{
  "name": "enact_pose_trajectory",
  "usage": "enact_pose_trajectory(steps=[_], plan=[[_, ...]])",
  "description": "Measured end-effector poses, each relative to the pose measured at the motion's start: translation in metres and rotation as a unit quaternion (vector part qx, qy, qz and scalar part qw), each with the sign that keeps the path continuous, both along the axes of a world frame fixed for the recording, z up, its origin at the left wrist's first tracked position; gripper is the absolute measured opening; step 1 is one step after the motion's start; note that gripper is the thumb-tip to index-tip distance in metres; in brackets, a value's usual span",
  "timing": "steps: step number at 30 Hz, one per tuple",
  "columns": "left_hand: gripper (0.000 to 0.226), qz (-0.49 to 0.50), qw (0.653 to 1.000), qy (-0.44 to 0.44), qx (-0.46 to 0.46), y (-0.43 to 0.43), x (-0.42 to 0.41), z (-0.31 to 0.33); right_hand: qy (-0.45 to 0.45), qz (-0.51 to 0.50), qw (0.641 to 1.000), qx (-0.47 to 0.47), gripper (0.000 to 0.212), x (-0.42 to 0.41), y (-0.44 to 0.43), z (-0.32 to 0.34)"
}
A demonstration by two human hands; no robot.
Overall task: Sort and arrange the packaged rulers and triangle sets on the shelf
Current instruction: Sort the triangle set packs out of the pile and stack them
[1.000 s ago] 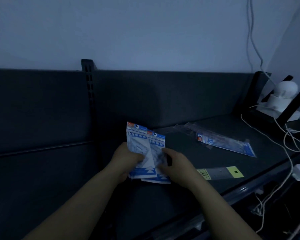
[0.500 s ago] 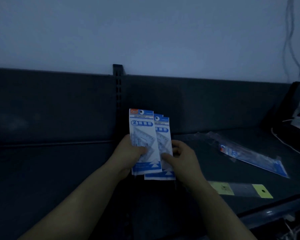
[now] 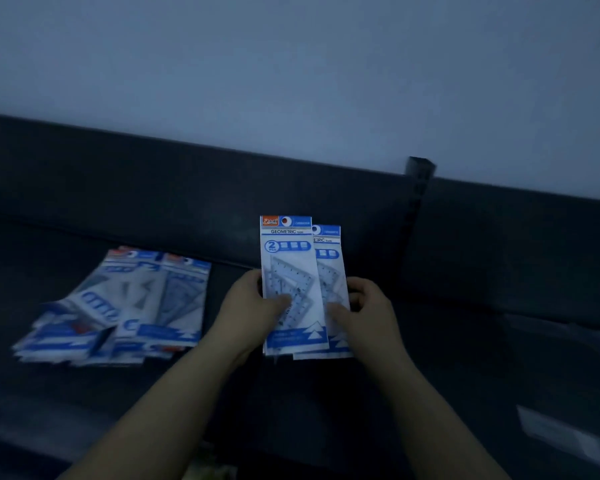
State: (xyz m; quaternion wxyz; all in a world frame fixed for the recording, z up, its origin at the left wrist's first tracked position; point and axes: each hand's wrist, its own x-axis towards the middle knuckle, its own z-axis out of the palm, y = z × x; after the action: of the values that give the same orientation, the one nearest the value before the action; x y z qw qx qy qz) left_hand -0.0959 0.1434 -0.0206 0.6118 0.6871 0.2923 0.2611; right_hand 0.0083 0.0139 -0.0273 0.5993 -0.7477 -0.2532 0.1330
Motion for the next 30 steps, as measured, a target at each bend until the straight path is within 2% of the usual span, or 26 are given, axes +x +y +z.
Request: enact_pose_trajectory(steps=[7, 13, 20, 25, 30], plan=[[0.031, 0.102, 0.990, 0.037, 0.093, 0.078, -0.095, 0.013, 0.048, 0.041, 0.998, 0.021, 0.026, -0.076, 0.097, 0.003], [0.023, 0.115, 0.977, 0.087, 0.157, 0.145, -0.147, 0.014, 0.014, 0.057, 0.998, -0.003, 0.025, -0.127, 0.163, 0.003], [0.033, 0.110, 0.949, 0.189, 0.228, 0.190, -0.159, 0.002, -0.093, 0.040, 0.991, -0.088, 0.028, -0.138, 0.195, -0.014], [0.034, 0.102, 0.893, 0.291, 0.329, 0.196, -0.160, -0.002, -0.196, 0.037, 0.956, -0.214, 0.046, -0.132, 0.197, -0.019], [0.045, 0.077, 0.874, 0.211, 0.431, 0.167, -0.141, 0.007, -0.315, 0.041, 0.919, -0.231, 0.036, -0.127, 0.175, -0.013]])
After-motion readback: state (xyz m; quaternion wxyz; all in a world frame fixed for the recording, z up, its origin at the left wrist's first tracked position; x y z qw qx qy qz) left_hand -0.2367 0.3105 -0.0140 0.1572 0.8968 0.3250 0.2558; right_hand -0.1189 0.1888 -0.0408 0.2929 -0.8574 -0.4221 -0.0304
